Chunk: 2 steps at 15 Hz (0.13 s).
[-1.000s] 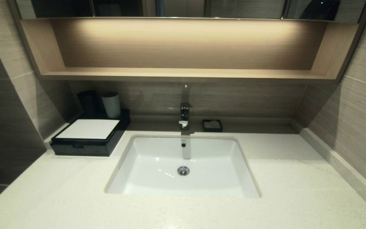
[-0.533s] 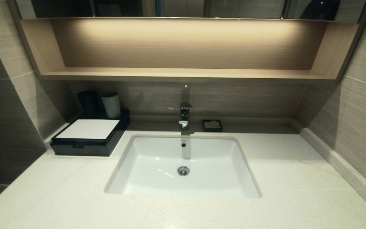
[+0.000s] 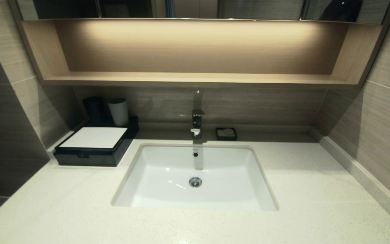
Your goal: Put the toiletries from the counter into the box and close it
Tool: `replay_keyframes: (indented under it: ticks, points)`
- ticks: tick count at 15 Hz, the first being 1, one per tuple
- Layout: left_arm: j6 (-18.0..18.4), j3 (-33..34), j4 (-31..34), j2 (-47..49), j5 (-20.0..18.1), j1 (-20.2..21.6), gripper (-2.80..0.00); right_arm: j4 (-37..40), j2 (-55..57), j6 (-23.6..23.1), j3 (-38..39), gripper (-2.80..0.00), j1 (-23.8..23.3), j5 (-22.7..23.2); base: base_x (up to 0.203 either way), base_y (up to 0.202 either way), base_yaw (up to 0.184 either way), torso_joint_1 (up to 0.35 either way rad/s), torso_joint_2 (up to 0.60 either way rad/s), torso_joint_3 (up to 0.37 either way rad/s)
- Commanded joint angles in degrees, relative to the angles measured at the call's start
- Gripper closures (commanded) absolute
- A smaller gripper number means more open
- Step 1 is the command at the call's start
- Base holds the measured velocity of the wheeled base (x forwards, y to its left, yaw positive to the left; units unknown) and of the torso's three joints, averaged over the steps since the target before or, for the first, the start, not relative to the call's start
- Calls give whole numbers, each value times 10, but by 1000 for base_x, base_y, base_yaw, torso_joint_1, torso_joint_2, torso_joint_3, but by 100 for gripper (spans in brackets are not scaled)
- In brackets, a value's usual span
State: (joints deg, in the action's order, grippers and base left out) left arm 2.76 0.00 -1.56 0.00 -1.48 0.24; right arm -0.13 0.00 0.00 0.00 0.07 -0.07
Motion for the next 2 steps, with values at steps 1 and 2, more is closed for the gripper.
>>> replay_keyframes:
  ticks: [1, 2]
  points:
    - [0, 8, 0, 0, 0, 0, 0, 0, 0, 0, 1, 0, 0, 0, 0, 0, 0, 0, 0, 0]
    - [1, 8, 0, 1, 0, 0, 0, 0, 0, 0, 0, 0, 0, 0, 0, 0, 0, 0, 0, 0]
